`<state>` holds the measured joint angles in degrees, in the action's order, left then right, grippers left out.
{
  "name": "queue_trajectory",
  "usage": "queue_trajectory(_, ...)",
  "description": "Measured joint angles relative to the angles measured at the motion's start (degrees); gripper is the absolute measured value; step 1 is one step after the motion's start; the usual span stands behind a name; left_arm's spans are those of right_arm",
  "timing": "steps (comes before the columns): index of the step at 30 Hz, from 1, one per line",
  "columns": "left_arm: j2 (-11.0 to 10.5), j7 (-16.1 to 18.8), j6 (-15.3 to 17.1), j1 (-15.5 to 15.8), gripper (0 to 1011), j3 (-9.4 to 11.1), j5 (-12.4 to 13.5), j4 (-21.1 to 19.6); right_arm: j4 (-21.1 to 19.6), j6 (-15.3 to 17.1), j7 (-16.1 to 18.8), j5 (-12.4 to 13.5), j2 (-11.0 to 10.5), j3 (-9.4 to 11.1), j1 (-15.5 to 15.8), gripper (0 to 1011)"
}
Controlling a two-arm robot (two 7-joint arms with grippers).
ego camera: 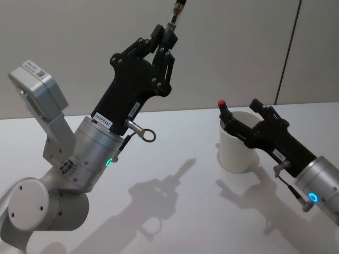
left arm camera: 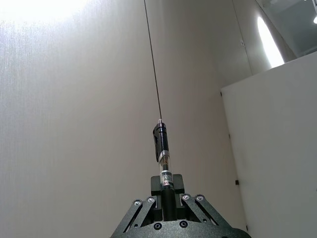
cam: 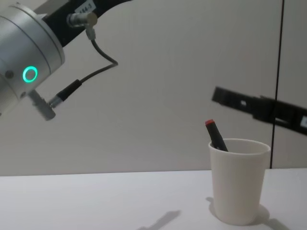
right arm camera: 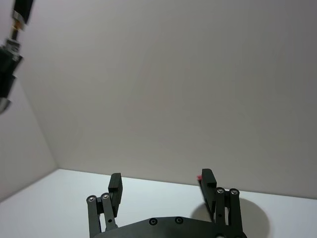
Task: Place the pen into the pen holder.
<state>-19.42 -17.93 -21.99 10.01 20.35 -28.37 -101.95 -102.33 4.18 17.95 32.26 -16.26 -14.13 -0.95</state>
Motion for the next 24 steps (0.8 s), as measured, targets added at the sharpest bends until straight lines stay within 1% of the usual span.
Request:
queue_trajectory(3, 0.03, -0.09, -0.07, 0.03, 139, -0.02, -0.05, -0.03, -0.33, 0.43, 1.42, 2.0, 0.25, -0.03, -0.34, 1002)
queue_trajectory(5, 0.04, -0.14, -0.15, 0.06, 139, -0.03, -0.08, -0.04, -0.79, 1.08, 3.19, 4.59, 0.64, -0.08, -0.89, 1002)
queue_trajectory(6, 0.04, -0.16, -0.16, 0.06, 139, -0.03, -0.09, -0.04, -0.79, 1.08, 3.19, 4.59, 0.64, -0.08, -0.89, 1002)
queue_trajectory(9, 0.06, -0.21, -0.21, 0.08, 138, -0.03, -0.12, -0.05, -1.3, 1.94, 5.21, 7.67, 1.2, -0.17, -1.64, 1002)
queue_trajectory(11, 0.07, -0.23, -0.23, 0.09, 139, -0.04, -0.13, -0.06, -1.51, 2.36, 6.15, 9.11, 1.43, -0.21, -1.99, 1002)
queue_trajectory(12, 0.07, -0.26, -0.25, 0.1, 139, -0.04, -0.14, -0.06, -1.65, 2.7, 6.89, 10.38, 1.63, -0.24, -2.25, 1002)
queue_trajectory(15, 0.08, -0.27, -0.27, 0.11, 139, -0.04, -0.16, -0.08, -1.92, 3.28, 8.0, 12.24, 2.01, -0.31, -2.8, 1002)
queue_trajectory(17, 0.09, -0.29, -0.29, 0.12, 139, -0.04, -0.17, -0.09, -2.06, 3.92, 9.25, 14.31, 2.36, -0.37, -3.33, 1002)
queue_trajectory(20, 0.11, -0.3, -0.31, 0.13, 138, -0.04, -0.19, -0.11, -2.07, 4.52, 10.61, 16.54, 2.65, -0.43, -3.83, 1002)
queue_trajectory(24, 0.12, -0.32, -0.34, 0.15, 139, -0.04, -0.21, -0.12, -2.08, 5.04, 11.11, 18.3, 2.83, -0.47, -4.32, 1002)
